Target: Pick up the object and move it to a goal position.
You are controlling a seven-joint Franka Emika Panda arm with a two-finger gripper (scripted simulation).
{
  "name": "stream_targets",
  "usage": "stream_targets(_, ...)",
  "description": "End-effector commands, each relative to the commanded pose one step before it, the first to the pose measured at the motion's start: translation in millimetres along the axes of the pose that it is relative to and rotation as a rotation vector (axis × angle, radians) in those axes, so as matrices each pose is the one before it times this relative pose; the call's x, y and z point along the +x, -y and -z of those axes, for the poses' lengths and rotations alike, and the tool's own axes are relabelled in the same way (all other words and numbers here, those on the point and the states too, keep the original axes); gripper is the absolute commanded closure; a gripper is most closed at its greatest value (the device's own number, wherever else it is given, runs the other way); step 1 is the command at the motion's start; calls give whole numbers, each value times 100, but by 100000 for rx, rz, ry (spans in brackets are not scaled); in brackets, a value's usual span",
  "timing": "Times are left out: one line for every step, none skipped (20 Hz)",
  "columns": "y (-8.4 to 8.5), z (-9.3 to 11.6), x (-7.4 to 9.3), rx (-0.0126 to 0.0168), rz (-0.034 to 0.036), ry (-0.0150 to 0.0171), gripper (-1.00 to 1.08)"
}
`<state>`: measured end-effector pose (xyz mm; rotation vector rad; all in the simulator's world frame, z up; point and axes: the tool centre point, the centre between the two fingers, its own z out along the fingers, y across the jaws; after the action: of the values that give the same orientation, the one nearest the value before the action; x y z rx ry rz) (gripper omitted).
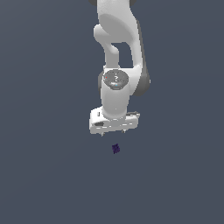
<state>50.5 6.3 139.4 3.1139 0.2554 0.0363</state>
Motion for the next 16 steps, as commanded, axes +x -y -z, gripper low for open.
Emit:
stream_targets(217,-1565,880,335,4774,586,-92)
stream_targets(66,-607,337,157,1831,193,-92)
stream_targets(57,-574,308,161,1703,175,-92)
stream_targets(49,-539,280,162,1577,157,-92)
stream_targets(42,-504,254,161,1453,140,-92)
stream_targets(36,-467,228,156,1331,125,-92)
stream_targets(30,-429,204,150,1209,110,-92)
stream_targets(25,-391,181,141,1089,96,-92)
stream_targets(20,-351,159,130,969,83,-92)
stream_targets(18,-311,138,118,854,72,-92)
stream_targets(14,-271,118,105,737,60,-92)
stream_targets(13,-230,99,91,624,50,-92)
stream_targets(8,-189,79,75,507,40,-92)
stream_targets(8,-147,62,60,397,31,-92)
stream_targets(4,-105,43,43,281,21,-92)
stream_targets(1,-63,26,26,167,13,-92)
